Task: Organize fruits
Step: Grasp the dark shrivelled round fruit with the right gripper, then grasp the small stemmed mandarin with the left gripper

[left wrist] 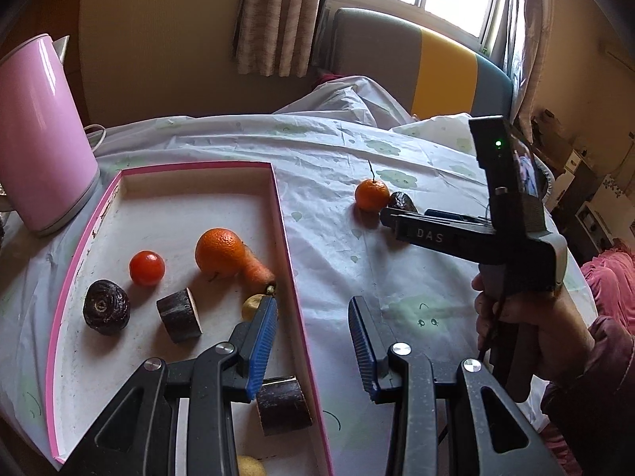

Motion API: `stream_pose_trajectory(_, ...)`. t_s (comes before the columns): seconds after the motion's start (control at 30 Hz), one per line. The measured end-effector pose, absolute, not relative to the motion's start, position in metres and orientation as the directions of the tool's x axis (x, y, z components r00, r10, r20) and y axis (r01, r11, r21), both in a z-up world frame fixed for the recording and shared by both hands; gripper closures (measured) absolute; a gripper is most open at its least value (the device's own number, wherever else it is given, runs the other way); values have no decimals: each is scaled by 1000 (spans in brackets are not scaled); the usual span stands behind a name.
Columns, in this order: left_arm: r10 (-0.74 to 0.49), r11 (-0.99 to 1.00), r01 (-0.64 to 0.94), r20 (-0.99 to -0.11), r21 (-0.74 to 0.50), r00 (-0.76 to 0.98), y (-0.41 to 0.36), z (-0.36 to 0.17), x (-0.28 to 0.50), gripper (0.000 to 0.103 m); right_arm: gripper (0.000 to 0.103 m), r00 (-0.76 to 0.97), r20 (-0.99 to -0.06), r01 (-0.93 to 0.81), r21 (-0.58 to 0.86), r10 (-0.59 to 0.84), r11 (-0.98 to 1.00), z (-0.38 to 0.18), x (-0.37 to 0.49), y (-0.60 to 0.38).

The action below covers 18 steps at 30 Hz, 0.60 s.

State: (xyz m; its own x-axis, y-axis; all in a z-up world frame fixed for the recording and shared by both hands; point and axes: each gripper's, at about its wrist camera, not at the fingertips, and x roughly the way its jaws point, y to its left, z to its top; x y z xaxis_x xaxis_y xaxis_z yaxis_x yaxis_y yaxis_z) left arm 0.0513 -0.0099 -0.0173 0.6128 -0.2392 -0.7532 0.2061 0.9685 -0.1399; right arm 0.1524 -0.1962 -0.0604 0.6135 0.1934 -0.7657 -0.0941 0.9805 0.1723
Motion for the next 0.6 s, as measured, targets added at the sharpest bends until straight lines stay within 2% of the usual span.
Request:
stream_pose_trajectory(0.03, -241, 968, 209, -753, -140, 613, -11, -17, 52, 65, 41, 605, -770, -103, 173, 200, 979, -63, 156, -195)
stream_pose_trajectory(0.07, -244, 967, 212, -753, -141, 611, -12, -17, 53, 65, 55, 597, -776, -111, 172, 204, 979, -65, 158, -195)
stream_pose_trajectory(0.3, -257, 962, 236, -757, -139, 601, -24, -16, 62, 65, 56, 613, -768, -120, 145, 188, 982, -61, 139, -197)
stream_pose_trajectory(0.6, -278, 958, 227, -776, -177, 567, -42, -16, 83, 65, 56, 626, -778, -56, 19, 50, 998, -56, 98, -219)
